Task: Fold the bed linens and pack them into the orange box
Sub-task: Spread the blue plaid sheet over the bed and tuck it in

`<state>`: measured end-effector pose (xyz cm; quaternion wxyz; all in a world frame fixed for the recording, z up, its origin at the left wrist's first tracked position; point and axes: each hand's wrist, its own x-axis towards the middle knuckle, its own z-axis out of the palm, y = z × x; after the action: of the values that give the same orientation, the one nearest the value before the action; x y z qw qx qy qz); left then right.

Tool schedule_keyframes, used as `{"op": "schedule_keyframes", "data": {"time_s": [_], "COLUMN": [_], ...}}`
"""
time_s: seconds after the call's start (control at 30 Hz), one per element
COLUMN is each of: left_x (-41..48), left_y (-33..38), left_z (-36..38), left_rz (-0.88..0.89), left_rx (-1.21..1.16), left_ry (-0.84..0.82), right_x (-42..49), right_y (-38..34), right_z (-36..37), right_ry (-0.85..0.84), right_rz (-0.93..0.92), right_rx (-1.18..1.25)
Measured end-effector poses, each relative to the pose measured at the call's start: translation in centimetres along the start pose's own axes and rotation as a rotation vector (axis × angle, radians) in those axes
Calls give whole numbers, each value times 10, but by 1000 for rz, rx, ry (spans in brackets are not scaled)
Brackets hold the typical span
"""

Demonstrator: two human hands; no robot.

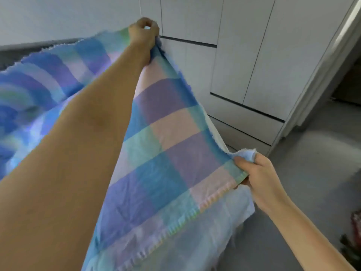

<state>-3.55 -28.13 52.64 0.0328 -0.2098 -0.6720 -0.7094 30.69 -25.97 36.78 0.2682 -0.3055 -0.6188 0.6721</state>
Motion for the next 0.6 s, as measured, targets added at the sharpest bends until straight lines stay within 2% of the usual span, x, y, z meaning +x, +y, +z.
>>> {"op": "schedule_keyframes", "data": {"time_s": [0.17, 0.3, 0.33, 0.4, 0.47, 0.5, 0.57, 0.6], "left_x": [5, 10, 10, 7, 3, 2, 1, 5], "left_y": [-78, -145, -168, -209, -253, -272, -298, -319], "left_z": [120, 170, 183, 195, 221, 240, 265, 279], "left_rz": [-121, -246, -315, -384, -399, -410, -523, -523], "left_rx": [-60, 267, 289, 367, 560, 650, 904, 897], "left_ry": [-116, -87, -73, -127, -177, -262, -270, -269], "right_x": [66, 123, 139, 167, 199, 219, 248, 260], "right_y": [28, 49, 57, 74, 97, 109, 130, 138], "right_z": [-90, -138, -150, -166, -187, -199, -220, -230], "right_ry": [157, 189, 201, 213, 213, 206, 201, 210], "right_rz": [67, 112, 125, 155, 208, 238, 328, 377], "right_rx": [-49, -151, -174, -219, -242, -247, -266, -257]}}
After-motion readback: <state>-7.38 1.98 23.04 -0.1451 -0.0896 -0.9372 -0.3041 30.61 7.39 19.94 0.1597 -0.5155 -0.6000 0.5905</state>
